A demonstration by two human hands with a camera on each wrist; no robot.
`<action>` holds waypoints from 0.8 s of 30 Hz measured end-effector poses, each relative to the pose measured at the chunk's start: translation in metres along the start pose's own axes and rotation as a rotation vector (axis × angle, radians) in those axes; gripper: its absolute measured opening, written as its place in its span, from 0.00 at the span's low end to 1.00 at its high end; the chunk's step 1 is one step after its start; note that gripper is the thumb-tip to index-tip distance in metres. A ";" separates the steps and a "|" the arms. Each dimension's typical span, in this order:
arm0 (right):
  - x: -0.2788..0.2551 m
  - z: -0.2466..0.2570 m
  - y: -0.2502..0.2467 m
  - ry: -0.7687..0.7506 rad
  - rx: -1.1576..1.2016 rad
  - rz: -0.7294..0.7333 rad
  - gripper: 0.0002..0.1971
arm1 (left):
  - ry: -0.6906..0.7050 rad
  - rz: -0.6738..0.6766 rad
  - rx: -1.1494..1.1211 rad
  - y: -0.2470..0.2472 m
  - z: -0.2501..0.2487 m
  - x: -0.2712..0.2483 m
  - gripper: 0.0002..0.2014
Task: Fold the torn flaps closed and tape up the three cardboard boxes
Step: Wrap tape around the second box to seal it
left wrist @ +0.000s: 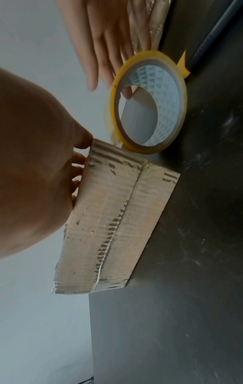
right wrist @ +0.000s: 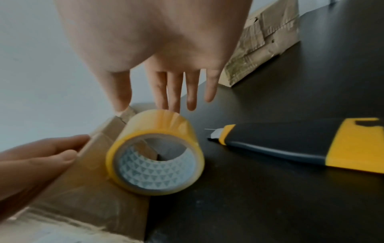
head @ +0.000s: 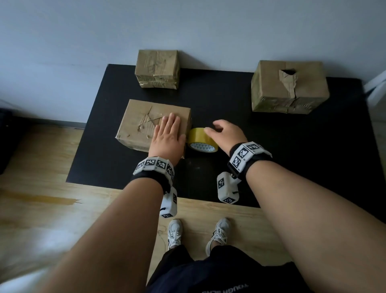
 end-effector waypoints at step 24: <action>-0.003 0.018 -0.006 -0.150 -0.120 0.185 0.08 | 0.024 -0.058 0.062 -0.008 -0.013 0.003 0.31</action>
Point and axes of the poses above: each hand's wrist, its own x-axis towards the middle knuckle, its own y-axis out of the palm, z = x × y, the point moved 3 cm from there along x, towards the middle knuckle, and after that the axes turned 14 degrees about -x, right-handed, at the moved point
